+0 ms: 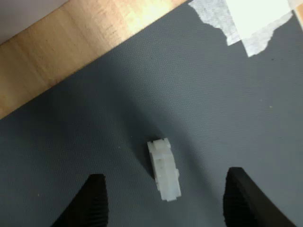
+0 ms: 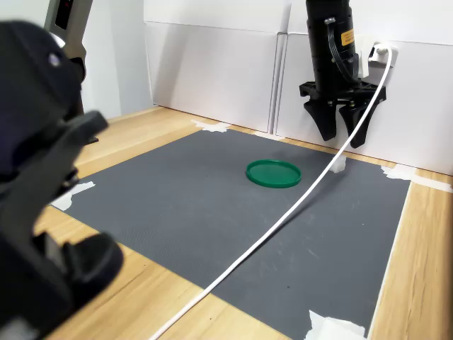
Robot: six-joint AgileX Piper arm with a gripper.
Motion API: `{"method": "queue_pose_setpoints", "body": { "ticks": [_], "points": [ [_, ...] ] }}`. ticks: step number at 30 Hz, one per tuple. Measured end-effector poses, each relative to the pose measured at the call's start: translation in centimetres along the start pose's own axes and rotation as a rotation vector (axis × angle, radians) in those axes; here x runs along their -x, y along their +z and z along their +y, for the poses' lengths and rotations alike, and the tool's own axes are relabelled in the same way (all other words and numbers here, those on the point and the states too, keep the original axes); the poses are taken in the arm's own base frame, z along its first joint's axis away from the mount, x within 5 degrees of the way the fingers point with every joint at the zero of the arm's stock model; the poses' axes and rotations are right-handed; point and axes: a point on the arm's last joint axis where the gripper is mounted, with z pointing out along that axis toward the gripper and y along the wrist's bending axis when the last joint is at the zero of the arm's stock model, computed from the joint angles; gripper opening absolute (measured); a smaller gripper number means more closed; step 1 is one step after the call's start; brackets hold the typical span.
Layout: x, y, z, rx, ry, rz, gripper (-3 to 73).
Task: Grasp a white terminal and put it in the green lid.
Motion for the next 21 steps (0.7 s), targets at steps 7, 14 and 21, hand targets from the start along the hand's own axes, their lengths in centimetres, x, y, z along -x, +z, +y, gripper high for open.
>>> {"method": "queue_pose_setpoints", "body": {
  "ticks": [7, 14, 21],
  "points": [
    [-0.4, 1.7, 0.1, 0.014, 0.004, 0.02, 60.6],
    [-0.6, 2.9, 0.1, 0.019, 0.005, 0.03, 60.6],
    [-0.6, 3.2, 0.1, 0.018, 0.005, 0.03, 59.0]
  ]
}}
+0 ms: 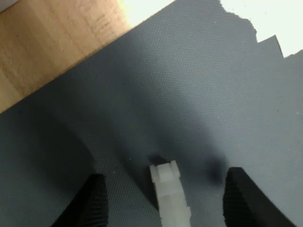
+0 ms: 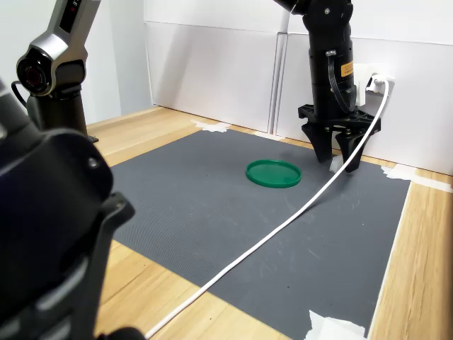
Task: Grasp a white terminal and put it in the green lid.
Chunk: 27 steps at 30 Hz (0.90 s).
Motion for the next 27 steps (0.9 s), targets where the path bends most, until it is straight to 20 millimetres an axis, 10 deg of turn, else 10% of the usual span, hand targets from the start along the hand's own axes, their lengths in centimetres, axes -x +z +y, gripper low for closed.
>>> {"method": "queue_pose_setpoints", "body": {
  "ticks": [7, 15, 22, 27],
  "points": [
    [-0.1, 0.2, 0.0, 0.0, -0.005, 0.009, 43.2],
    [-0.2, 0.3, 0.1, 0.01, 0.001, 0.021, 8.6],
    [-0.5, -0.5, 0.1, 0.021, -0.013, 0.054, 8.7],
    [-0.8, -4.8, -1.7, -0.036, 0.05, -0.025, 8.7]
  ]
}}
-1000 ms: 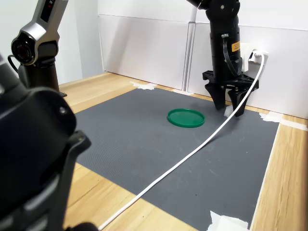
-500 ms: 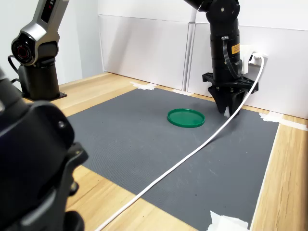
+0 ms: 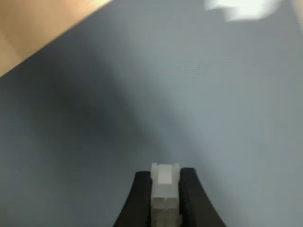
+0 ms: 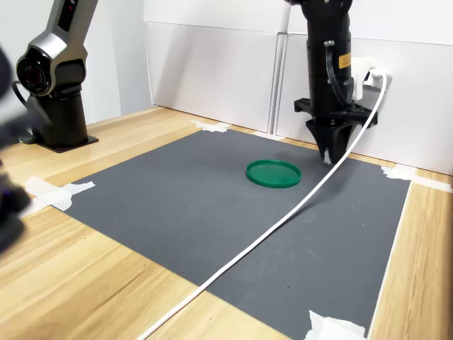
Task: Grasp a white terminal and put it in the green lid.
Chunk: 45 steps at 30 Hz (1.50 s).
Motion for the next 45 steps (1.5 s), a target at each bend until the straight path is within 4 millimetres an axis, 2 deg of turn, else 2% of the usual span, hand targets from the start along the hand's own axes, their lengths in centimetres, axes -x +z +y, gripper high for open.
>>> {"method": "queue_pose_setpoints", "body": {
  "ticks": [5, 8, 10, 15, 18, 24, 35, 45],
  "points": [
    [-1.7, -5.5, -2.2, -0.074, 0.093, -0.098, 8.7],
    [-3.5, -7.8, -2.5, -0.107, 0.101, -0.117, 8.7],
    [-4.6, -8.8, -2.1, -0.124, 0.092, -0.123, 8.7],
    [-7.3, -9.5, 0.3, -0.135, 0.03, -0.108, 8.7],
    [-8.9, -9.1, 1.7, -0.119, 0.021, -0.087, 8.7],
    [-11.0, -6.8, 3.4, -0.078, 0.031, -0.037, 8.7],
    [-12.0, -2.0, 3.1, -0.029, 0.021, 0.029, 8.7],
    [-11.8, -0.3, 3.4, 0.015, -0.075, 0.024, 8.7]
  ]
}}
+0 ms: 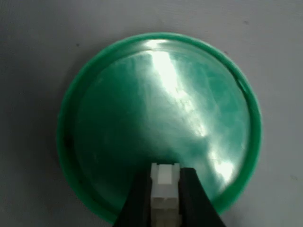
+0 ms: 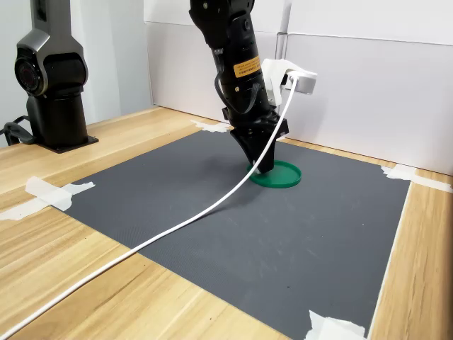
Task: Grasp a white terminal and put it in the green lid.
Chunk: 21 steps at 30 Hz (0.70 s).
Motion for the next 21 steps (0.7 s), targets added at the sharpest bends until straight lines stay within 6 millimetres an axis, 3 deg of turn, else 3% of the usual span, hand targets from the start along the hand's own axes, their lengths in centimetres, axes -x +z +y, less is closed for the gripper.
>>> {"method": "queue_pose_setpoints", "body": {
  "ticks": [7, 13, 17, 21],
  "points": [
    [1.5, -0.2, -0.4, -0.011, -0.021, -0.023, 8.7],
    [1.4, -0.4, -0.4, 0.001, -0.034, -0.008, 10.4],
    [1.4, -0.4, -0.3, 0.014, -0.032, -0.002, 18.2],
    [1.4, -0.4, -0.3, 0.014, -0.01, -0.002, 35.3]
  ]
}}
